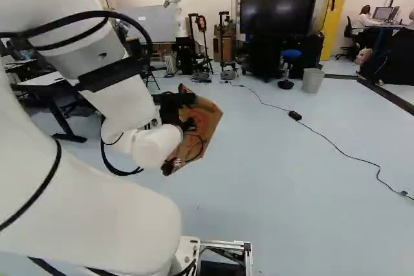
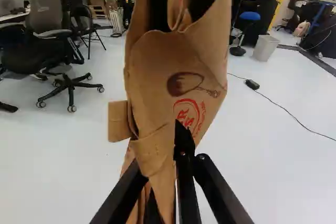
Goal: Pick up the grocery bag from the ground
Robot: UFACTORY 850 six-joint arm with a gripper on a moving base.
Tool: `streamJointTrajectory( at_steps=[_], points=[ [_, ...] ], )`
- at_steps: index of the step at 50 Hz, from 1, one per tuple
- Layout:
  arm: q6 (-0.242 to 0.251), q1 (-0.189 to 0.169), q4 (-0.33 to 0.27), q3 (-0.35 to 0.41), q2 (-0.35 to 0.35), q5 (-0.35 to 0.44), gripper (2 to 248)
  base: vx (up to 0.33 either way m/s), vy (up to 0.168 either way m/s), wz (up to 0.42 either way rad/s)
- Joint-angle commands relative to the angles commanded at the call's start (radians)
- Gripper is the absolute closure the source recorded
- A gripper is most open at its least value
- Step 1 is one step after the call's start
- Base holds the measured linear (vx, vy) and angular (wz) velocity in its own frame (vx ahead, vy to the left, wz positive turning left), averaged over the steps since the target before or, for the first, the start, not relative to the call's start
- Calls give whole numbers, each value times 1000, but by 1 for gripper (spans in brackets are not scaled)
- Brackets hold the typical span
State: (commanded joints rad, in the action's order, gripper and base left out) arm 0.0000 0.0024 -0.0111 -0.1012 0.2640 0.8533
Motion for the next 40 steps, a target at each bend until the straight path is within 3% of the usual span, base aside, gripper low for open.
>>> streamJointTrajectory(
  at_steps=[40],
  points=[
    [0,-2,11,14,15,19,228,0,0,0]
  ],
)
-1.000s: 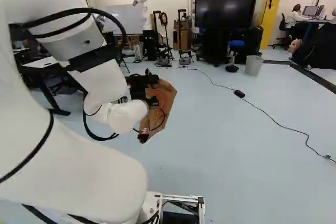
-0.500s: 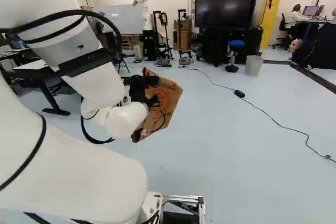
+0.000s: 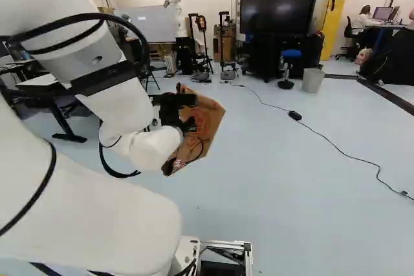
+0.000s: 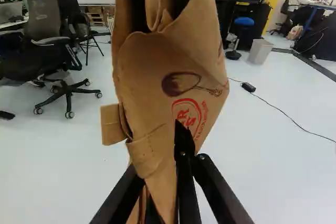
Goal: Pick up the grocery bag from the ground
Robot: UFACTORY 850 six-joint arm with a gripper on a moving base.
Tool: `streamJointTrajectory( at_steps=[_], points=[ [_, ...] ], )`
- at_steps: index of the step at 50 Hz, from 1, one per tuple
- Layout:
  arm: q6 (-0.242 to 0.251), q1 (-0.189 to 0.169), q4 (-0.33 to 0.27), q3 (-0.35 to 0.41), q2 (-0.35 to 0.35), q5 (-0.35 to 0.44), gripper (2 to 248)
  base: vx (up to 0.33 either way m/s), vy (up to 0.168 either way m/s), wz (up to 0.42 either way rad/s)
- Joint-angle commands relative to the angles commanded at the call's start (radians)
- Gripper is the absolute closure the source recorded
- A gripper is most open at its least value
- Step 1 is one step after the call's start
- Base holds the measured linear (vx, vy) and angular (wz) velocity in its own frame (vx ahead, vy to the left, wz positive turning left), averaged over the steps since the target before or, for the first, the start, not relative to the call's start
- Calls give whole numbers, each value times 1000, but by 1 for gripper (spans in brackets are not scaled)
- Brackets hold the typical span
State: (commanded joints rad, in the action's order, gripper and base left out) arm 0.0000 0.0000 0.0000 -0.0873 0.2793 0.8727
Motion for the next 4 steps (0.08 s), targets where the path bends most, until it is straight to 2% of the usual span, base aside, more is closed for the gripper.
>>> streamJointTrajectory(
  at_steps=[4],
  points=[
    [0,0,0,0,0,0,228,0,0,0]
  ],
)
